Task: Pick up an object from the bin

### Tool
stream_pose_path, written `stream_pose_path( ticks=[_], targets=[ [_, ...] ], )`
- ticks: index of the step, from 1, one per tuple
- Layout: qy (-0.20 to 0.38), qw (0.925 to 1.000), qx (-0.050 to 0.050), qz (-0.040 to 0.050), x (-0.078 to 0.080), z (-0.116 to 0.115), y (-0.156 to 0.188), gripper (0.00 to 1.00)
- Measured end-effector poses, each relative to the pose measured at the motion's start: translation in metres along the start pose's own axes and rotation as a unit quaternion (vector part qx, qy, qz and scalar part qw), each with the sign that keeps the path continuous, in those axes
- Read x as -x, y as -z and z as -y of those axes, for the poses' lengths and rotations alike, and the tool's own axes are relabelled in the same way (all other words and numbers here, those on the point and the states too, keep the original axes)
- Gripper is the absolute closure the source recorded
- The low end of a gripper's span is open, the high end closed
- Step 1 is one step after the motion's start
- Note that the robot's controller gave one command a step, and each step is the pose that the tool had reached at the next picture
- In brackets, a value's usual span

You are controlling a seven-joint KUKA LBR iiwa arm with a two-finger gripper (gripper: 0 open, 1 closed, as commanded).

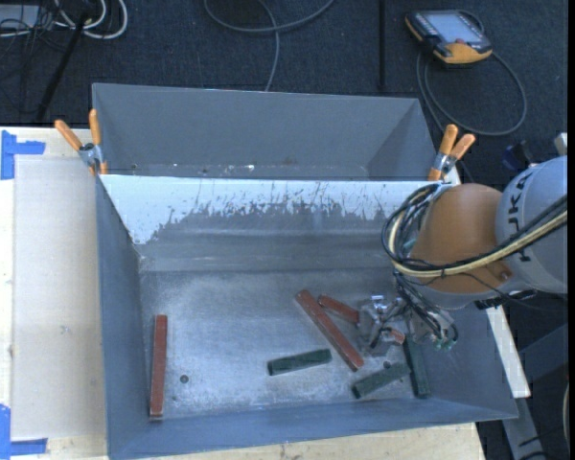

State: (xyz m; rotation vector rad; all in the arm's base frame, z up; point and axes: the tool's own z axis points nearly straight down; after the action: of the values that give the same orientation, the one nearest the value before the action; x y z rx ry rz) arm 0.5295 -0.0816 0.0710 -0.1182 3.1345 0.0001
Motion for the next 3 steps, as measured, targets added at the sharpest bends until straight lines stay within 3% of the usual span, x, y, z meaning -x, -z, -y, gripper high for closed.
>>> stream_pose_path(
  ticks=[1,2,3],
  targets=[
    [0.000,1.0000,0.000,-0.0022,-0.001,0.000,-0.001,0.00],
    [0.000,1.0000,0.000,-0.0023,-0.001,0.000,-0.001,0.00],
    [-0.054,0.9986,-0.001,-0.0024,-0.023,-0.022,0.006,0.00]
  ],
)
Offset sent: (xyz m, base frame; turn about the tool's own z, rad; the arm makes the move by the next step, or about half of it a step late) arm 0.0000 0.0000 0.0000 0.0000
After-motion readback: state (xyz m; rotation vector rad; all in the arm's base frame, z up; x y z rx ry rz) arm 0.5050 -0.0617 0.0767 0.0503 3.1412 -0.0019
